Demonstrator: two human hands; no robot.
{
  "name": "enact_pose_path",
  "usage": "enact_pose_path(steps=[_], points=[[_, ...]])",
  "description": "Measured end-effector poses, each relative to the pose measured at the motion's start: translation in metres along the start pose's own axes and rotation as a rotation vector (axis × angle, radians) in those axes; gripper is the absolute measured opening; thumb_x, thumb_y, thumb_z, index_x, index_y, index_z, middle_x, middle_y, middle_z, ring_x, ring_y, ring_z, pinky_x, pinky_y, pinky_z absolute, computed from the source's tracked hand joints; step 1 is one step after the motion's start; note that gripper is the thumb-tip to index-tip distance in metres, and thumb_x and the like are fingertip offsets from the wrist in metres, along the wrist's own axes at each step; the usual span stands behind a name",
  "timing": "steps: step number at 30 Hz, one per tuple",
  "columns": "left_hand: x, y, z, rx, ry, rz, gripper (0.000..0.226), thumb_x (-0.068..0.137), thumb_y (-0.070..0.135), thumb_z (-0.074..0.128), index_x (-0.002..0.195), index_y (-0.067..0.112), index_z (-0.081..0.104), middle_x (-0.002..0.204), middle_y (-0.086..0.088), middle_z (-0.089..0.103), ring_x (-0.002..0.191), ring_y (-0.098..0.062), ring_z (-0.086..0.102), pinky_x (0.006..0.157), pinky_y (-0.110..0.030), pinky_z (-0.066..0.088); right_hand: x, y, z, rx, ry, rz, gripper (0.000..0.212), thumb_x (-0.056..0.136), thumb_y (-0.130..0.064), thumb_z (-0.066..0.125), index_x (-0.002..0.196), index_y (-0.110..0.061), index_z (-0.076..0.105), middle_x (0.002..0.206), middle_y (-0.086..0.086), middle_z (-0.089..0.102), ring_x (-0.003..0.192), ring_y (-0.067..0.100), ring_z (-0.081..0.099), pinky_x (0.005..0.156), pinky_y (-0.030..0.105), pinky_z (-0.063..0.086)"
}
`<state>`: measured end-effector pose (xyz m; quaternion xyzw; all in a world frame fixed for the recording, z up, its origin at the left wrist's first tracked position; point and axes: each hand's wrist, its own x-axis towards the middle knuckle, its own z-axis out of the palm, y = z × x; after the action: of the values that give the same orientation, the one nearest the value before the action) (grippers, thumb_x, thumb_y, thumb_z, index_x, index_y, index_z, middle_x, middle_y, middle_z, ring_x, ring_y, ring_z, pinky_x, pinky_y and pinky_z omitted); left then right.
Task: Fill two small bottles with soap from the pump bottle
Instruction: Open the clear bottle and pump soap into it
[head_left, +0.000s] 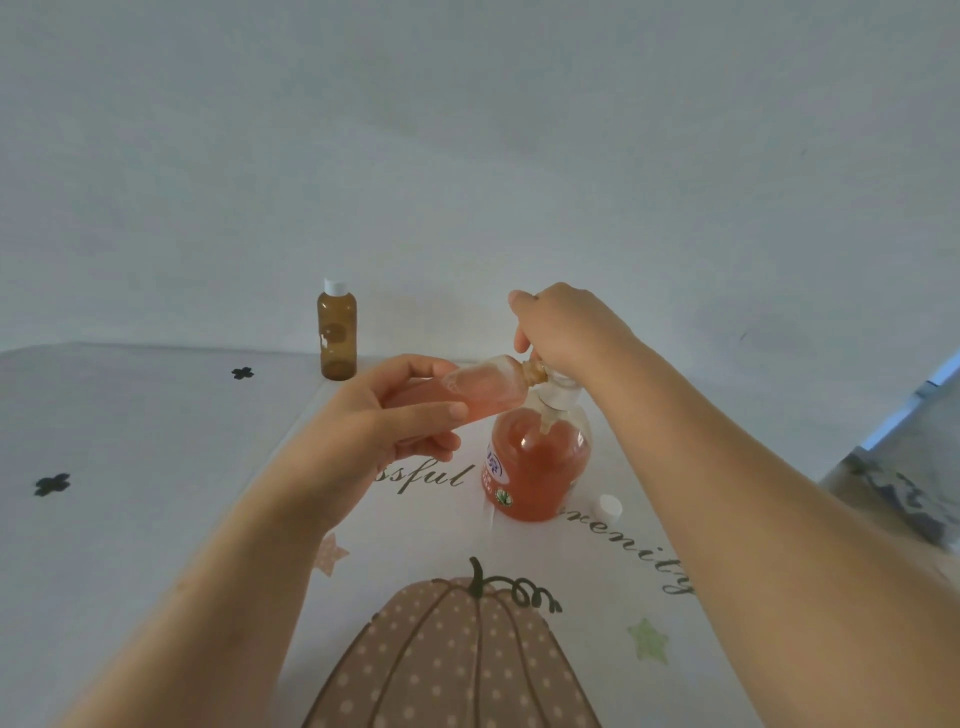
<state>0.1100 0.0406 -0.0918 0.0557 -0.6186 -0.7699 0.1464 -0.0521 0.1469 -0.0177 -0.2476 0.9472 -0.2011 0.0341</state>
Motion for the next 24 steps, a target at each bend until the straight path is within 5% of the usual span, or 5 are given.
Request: enact_pose_path(steps=[5,12,24], points=[[0.001,-0.001,-0.001,0.009,-0.002,-0.009,0.035,0.069,0.010,0.075,0.104,0.009,0.068,0.087,-0.003,0.071,0.072,-0.023,0.065,0.071,-0.030,0.057,-0.007,-0.001,-0.001,0.002,0.007,-0.017,0.039,0.106,-0.021,0.030,0.118,-0.009,0.065,0.113,0.015,0.067,0.103,0.036,0.064,0.093,0.045,0.053],[0.000,-0.001,0.001,-0.023,0.001,0.010,0.036,0.069,0.010,0.077,0.104,0.010,0.068,0.090,-0.008,0.070,0.074,-0.024,0.065,0.070,-0.028,0.056,0.003,0.000,-0.005,0.007,0.063,0.002,0.050,0.101,-0.040,0.030,0.097,-0.010,0.070,0.091,0.007,0.073,0.082,0.026,0.066,0.071,0.033,0.047],[-0.002,0.002,0.002,-0.043,-0.015,0.027,0.032,0.069,0.010,0.076,0.100,0.013,0.070,0.089,-0.009,0.069,0.074,-0.023,0.065,0.070,-0.028,0.055,0.003,-0.005,-0.011,-0.039,0.048,-0.006,0.054,0.103,-0.045,0.028,0.099,-0.012,0.070,0.089,0.005,0.073,0.081,0.024,0.068,0.070,0.033,0.047]])
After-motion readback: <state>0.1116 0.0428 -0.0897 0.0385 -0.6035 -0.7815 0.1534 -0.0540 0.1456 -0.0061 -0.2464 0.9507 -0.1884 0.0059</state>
